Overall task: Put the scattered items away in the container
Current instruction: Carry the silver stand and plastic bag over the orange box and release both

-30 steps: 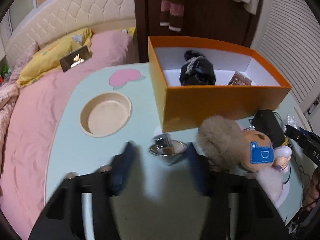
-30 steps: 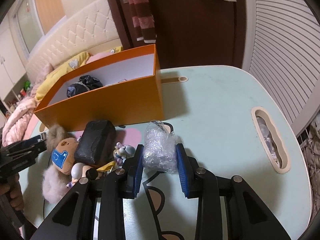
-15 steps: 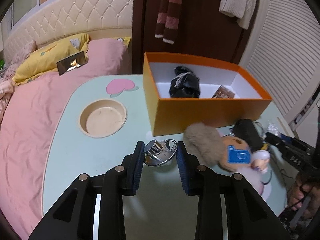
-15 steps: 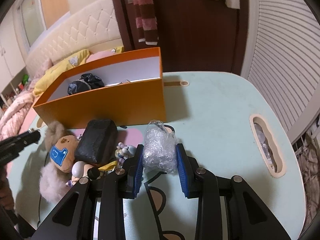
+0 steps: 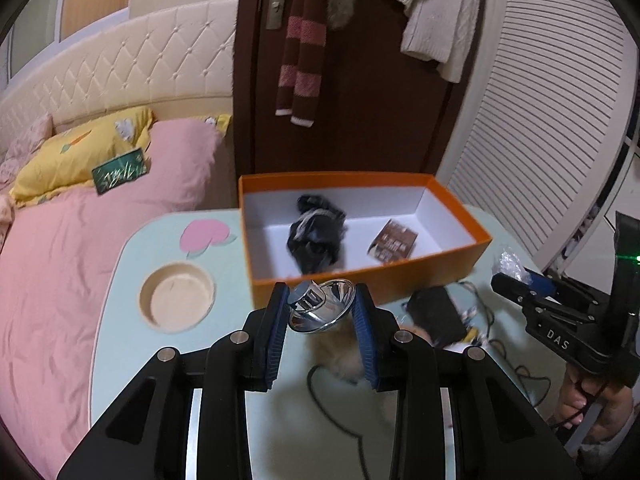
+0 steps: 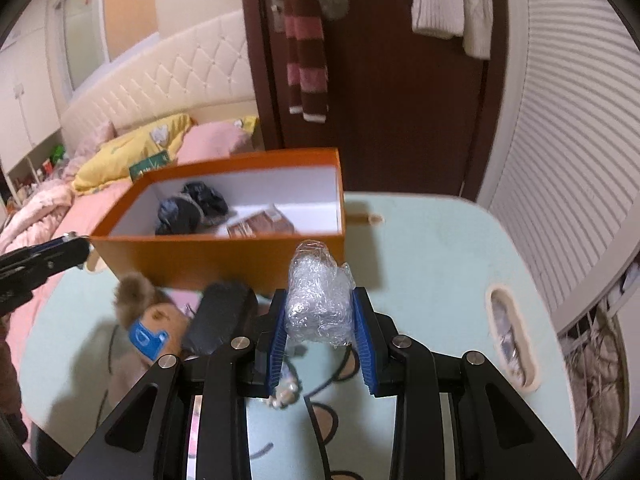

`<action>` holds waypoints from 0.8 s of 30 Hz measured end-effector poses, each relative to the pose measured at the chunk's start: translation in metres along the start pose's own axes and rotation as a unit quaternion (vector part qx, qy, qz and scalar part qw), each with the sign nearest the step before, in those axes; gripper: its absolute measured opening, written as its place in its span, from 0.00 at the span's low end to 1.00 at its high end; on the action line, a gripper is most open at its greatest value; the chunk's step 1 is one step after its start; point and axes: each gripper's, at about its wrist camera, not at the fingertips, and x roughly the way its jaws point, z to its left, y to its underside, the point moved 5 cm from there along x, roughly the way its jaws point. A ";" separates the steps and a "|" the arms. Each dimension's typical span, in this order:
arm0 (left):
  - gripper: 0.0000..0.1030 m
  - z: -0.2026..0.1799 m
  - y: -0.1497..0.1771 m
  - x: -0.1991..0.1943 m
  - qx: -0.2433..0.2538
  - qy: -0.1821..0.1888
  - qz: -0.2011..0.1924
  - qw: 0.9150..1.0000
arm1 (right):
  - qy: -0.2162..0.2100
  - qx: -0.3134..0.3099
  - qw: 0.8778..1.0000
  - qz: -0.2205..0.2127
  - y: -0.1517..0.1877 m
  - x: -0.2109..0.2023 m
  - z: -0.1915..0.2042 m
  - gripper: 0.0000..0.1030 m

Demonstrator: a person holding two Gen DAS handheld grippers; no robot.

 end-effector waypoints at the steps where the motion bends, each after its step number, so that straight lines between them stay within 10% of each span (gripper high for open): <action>1: 0.33 -0.002 -0.004 0.001 0.003 0.002 -0.002 1.000 | -0.003 -0.002 1.000 -0.004 -0.005 -0.001 0.001 0.29; 21: 0.33 -0.009 -0.057 0.067 0.004 0.006 0.008 1.000 | -0.065 -0.060 0.996 -0.008 -0.072 0.060 0.039 0.30; 24: 0.61 -0.005 -0.054 0.071 -0.007 -0.007 0.013 1.000 | -0.066 -0.061 0.996 -0.002 -0.072 0.068 0.040 0.41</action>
